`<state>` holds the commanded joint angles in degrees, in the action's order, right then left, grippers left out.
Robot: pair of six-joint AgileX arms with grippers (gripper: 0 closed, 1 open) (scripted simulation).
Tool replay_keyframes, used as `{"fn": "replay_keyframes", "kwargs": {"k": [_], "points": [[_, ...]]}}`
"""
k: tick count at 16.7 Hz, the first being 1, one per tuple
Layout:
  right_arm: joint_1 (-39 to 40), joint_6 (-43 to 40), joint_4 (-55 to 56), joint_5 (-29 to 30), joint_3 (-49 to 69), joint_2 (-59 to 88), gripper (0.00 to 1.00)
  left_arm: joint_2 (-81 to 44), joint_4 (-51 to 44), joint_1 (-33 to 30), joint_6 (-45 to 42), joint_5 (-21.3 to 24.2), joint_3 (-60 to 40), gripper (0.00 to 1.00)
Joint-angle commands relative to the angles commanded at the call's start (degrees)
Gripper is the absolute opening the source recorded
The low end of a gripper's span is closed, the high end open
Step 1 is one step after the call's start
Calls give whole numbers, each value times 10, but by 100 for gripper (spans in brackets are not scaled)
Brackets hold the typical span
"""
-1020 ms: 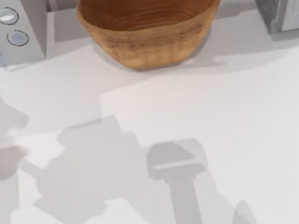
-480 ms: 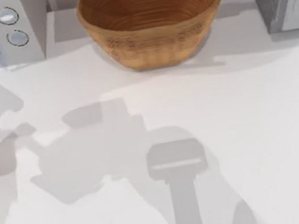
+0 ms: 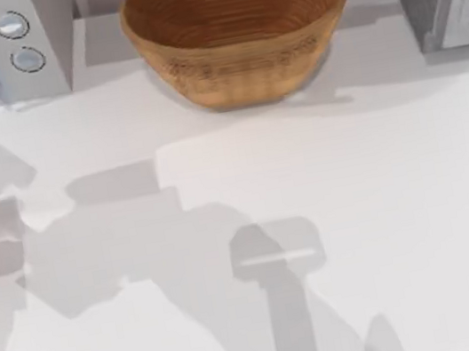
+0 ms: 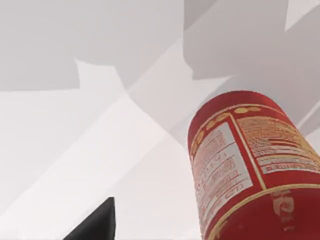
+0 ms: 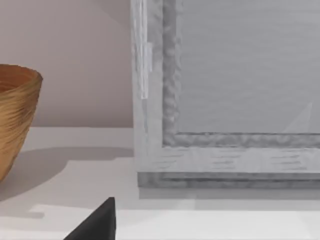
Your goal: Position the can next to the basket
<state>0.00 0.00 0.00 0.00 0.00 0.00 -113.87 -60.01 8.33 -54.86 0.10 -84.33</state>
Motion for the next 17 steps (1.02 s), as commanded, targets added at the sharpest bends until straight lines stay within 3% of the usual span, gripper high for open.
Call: {"fn": "replay_keyframes", "kwargs": {"k": [6,17], "points": [[0,0,0,0,0,0,100,-7,26,1,-1,0,22,100],[0,0,0,0,0,0,100,-7,26,1,-1,0,22,17]]}}
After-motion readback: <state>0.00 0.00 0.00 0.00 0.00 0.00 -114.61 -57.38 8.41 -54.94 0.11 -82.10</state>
